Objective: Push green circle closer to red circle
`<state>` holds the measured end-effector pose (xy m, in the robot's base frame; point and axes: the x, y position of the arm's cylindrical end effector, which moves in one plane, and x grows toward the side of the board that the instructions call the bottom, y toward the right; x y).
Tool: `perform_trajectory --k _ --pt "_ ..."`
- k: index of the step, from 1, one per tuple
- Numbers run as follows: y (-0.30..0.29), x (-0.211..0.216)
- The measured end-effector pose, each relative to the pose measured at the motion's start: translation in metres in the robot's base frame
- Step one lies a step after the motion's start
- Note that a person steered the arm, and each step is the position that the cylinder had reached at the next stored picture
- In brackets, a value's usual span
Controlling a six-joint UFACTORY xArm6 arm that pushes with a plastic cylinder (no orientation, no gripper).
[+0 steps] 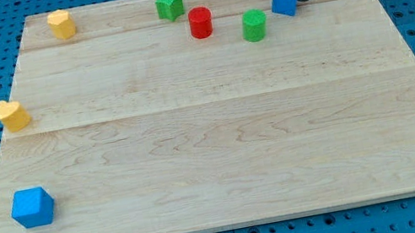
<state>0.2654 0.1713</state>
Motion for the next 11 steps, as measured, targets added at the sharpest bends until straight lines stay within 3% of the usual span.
perform_trajectory --k 1,3,6,9,11 --pt "-0.021 0.000" --pt "0.016 0.026" --pt "0.022 0.029" --pt "-0.010 0.029" --pt "-0.020 0.057"
